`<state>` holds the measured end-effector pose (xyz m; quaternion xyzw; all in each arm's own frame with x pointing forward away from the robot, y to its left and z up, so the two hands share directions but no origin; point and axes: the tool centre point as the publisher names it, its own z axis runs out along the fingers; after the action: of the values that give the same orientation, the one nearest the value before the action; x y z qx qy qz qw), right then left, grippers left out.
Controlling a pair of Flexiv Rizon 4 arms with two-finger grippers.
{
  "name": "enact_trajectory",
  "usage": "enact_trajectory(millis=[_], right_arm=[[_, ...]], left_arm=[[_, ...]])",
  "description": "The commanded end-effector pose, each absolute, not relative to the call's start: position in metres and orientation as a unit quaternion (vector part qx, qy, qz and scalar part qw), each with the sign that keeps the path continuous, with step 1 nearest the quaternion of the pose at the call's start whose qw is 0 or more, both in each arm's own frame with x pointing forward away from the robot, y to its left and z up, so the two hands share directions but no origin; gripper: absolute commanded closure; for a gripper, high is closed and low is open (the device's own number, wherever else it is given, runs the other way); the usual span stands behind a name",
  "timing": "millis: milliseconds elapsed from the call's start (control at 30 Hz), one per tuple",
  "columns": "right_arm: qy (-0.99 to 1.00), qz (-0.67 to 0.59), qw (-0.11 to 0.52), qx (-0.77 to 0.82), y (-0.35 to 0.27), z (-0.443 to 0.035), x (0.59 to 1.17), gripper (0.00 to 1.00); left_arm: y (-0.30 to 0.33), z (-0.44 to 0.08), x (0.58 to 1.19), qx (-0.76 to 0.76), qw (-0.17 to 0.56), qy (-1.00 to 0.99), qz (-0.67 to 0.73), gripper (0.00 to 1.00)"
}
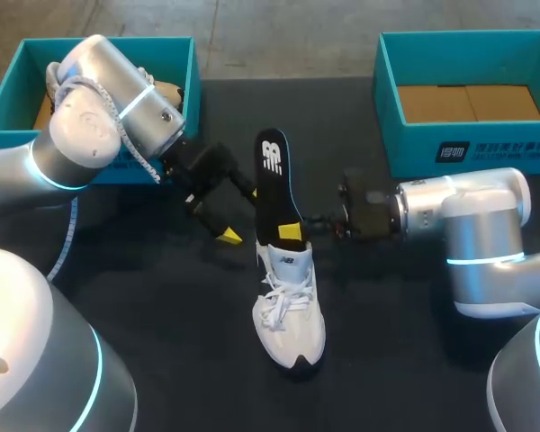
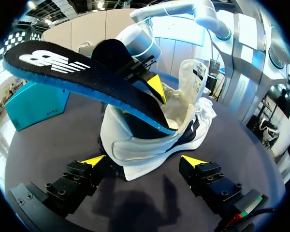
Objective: Take the shoe out of the shoebox, open the shoe tongue, remove and reinsert the insole, then place the shoe into the shoebox
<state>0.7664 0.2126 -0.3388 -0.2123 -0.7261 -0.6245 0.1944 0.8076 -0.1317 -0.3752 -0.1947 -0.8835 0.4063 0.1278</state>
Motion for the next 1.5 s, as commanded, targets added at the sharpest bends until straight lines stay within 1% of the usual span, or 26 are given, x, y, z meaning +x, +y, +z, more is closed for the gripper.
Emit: enact_trajectory(millis=[33, 200, 700, 833, 967, 1067, 1100, 1500], right_arm=[[-0.734, -0.615, 0.188, -0.220, 0.216, -0.333, 0.764, 0.67], [-0.736, -0.613, 0.184, -0.219, 0.216, -0.330, 0.765, 0.65], [-0.757, -0.589, 0.180, -0.220, 0.221, -0.322, 0.779, 0.64], [-0.756, -0.588, 0.185, -0.220, 0.222, -0.324, 0.782, 0.68], [-0.755, -0.589, 0.188, -0.219, 0.223, -0.325, 0.783, 0.78], [-0.753, -0.591, 0.189, -0.219, 0.224, -0.324, 0.784, 0.98], [-0.753, -0.591, 0.189, -0.219, 0.224, -0.324, 0.785, 1.00], [-0.743, -0.601, 0.198, -0.219, 0.220, -0.329, 0.783, 1.00]], left_arm=[[-0.132, -0.375, 0.807, -0.195, 0.128, -0.884, 0.405, 0.00], [-0.132, -0.375, 0.807, -0.195, 0.128, -0.884, 0.405, 0.00], [-0.132, -0.375, 0.807, -0.195, 0.128, -0.884, 0.405, 0.00], [-0.132, -0.375, 0.807, -0.195, 0.128, -0.884, 0.405, 0.00], [-0.132, -0.375, 0.807, -0.195, 0.128, -0.884, 0.405, 0.00], [-0.132, -0.375, 0.807, -0.195, 0.128, -0.884, 0.405, 0.00], [-0.132, -0.375, 0.807, -0.195, 0.128, -0.884, 0.405, 0.00], [-0.132, -0.375, 0.807, -0.195, 0.128, -0.884, 0.405, 0.00]])
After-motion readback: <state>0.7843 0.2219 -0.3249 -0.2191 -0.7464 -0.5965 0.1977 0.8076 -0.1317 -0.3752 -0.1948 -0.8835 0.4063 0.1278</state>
